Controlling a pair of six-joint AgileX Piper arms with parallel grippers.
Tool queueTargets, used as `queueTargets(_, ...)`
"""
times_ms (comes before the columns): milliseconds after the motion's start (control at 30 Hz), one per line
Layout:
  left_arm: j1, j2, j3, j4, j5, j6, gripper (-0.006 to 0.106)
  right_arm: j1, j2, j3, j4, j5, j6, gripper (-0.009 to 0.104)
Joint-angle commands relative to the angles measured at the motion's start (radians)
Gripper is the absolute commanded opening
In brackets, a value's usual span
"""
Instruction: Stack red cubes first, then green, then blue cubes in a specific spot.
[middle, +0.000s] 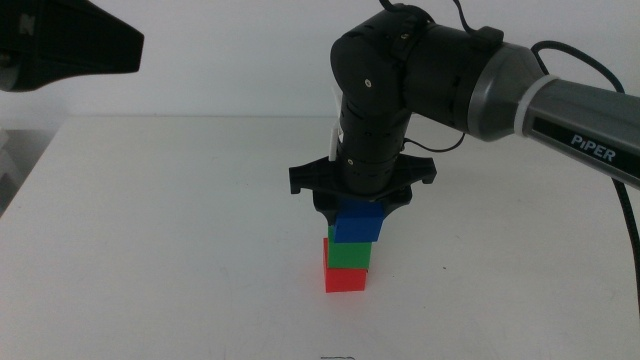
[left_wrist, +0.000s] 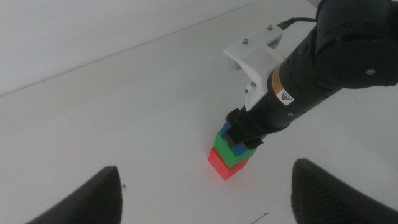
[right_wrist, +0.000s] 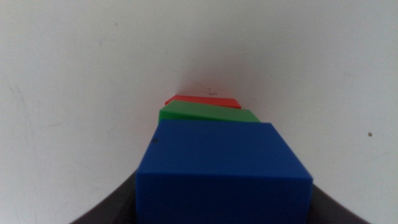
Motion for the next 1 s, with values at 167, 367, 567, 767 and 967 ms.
queueTargets(167, -0.002, -0.009, -0.022, -0.031, -0.054, -0.005, 0.093, 0.007, -0.054, -0.033, -0.024, -0.03, -0.002, 0.0)
queueTargets(367, -0.002, -0.009, -0.022, -0.031, -0.054, -0.005, 0.093, 0.007, -0.038, -0.033, -0.025, -0.028, -0.003, 0.002)
queueTargets(567, -0.002, -0.009, -0.022, -0.031, -0.054, -0.005, 0.093, 0.007, -0.037, -0.033, -0.037, -0.051, -0.027, 0.029)
queueTargets(767, -0.002, -0.009, -0.022, -0.031, -0.054, -0.005, 0.093, 0.007, -0.037, -0.033, -0.037, -0.074, -0.037, 0.057)
queueTargets(967, -0.002, -0.009, -0.022, -0.031, -0.054, -0.005, 0.093, 0.007, -0.037, -0.033, -0.029, -0.08, -0.05, 0.073)
